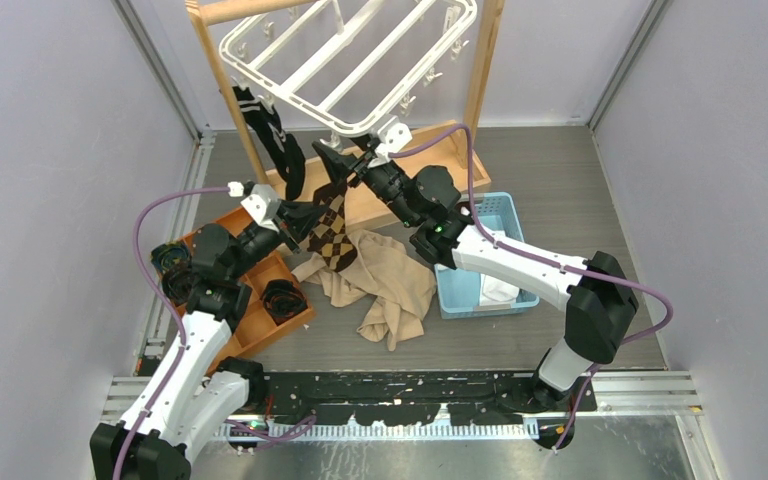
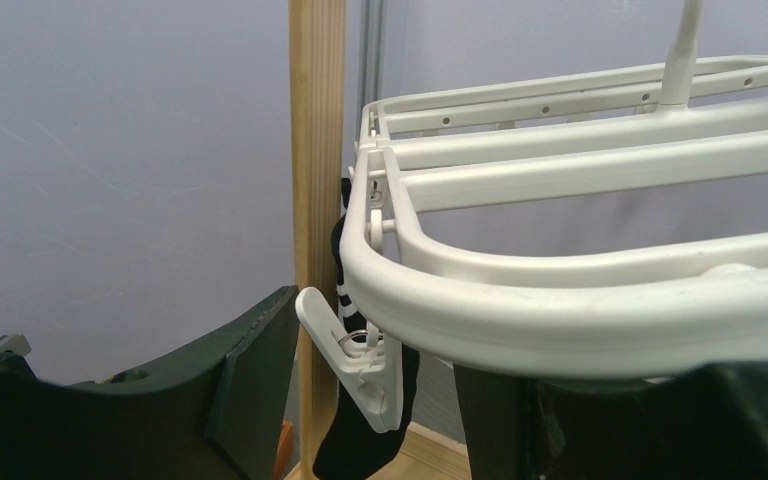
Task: Clip the socks to the hanger
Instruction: Open the clamp at the hanger.
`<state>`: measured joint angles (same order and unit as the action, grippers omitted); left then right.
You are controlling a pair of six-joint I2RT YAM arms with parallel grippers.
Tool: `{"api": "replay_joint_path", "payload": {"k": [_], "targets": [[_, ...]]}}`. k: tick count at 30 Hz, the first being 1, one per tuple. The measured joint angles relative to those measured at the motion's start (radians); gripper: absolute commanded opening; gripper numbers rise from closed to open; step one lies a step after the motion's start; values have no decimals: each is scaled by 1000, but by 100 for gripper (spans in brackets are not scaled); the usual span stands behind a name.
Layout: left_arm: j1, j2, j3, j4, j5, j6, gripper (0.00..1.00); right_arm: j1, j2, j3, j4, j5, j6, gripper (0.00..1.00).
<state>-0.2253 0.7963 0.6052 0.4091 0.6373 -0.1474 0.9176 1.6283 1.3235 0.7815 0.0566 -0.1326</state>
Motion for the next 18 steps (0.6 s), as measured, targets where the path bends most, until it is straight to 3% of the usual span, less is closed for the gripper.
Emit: {"api": "replay_joint_path", "payload": {"k": [13, 18], "targets": [[0, 0, 0, -3, 0, 2, 0, 2, 11, 0, 11, 2, 14, 31], [0, 0, 0, -3, 0, 2, 0, 2, 11, 0, 11, 3, 24, 32]]}}
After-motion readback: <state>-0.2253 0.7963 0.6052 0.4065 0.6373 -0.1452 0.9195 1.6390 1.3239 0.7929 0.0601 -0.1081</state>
